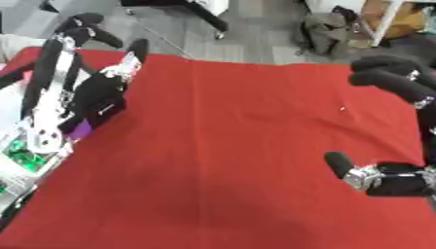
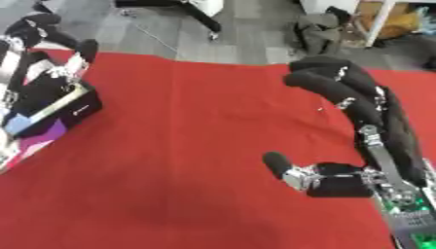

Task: Pick up the objects with one hand, pass them to the other hand, and then place them into the box on the other side of the table.

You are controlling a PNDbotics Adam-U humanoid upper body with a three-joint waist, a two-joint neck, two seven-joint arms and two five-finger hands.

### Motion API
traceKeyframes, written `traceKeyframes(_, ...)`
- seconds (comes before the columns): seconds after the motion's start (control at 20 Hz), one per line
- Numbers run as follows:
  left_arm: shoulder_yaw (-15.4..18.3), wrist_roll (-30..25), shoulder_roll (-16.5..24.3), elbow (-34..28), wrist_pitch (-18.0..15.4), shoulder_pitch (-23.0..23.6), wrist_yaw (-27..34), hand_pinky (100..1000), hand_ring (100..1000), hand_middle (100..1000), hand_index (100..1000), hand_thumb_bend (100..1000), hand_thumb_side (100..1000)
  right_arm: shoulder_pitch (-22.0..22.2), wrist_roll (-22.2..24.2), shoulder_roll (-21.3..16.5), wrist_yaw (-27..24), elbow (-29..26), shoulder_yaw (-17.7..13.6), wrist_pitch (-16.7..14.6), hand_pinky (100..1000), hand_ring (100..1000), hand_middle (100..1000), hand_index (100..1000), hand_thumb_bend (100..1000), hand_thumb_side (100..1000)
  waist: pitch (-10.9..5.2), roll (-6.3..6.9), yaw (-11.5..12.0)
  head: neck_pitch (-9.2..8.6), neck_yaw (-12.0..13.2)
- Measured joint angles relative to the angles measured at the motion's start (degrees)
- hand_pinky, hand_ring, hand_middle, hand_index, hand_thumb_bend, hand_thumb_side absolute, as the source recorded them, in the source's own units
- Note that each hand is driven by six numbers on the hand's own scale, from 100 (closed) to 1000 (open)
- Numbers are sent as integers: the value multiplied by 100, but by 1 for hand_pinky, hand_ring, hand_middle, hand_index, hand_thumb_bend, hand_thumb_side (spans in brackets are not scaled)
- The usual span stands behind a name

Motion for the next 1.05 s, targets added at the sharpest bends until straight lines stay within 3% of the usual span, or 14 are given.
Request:
traceKeyframes(0.15, -358, -401, -493, 0, -587, 10, 236, 1000, 904, 831, 598, 416, 757, -100, 182, 35, -158, 0, 11, -37, 816, 818, 755, 930, 352, 338, -2, 1, -22, 122, -120)
traceKeyframes(0.3, -752, -794, -871, 0, -841, 52, 402, 1000, 902, 818, 573, 405, 771, -184, 341, 35, -348, 0, 86, -92, 827, 816, 746, 927, 337, 343, -11, 3, -36, 228, -212)
traceKeyframes(0.7, -1553, -1558, -1616, 0, -938, 103, 554, 1000, 897, 803, 551, 391, 775, -350, 899, 41, -1324, 0, 416, -16, 852, 780, 671, 899, 270, 341, -15, 1, -39, 287, -369)
traceKeyframes(0.75, -1616, -1598, -1672, 0, -932, 123, 591, 1000, 894, 800, 548, 392, 704, -359, 987, 43, -1480, 0, 455, 21, 855, 774, 658, 896, 294, 303, -15, -1, -31, 287, -383)
traceKeyframes(0.8, -1667, -1624, -1716, 0, -923, 154, 618, 1000, 894, 800, 548, 389, 767, -367, 1083, 43, -1635, 0, 484, 61, 855, 774, 658, 896, 255, 327, -15, -3, -28, 287, -400)
traceKeyframes(1.05, -1798, -1763, -1814, 0, -939, 234, 714, 1000, 874, 783, 538, 378, 722, -364, 1587, 39, -2244, 0, 571, 198, 844, 721, 570, 868, 174, 207, -15, -8, 0, 288, -540)
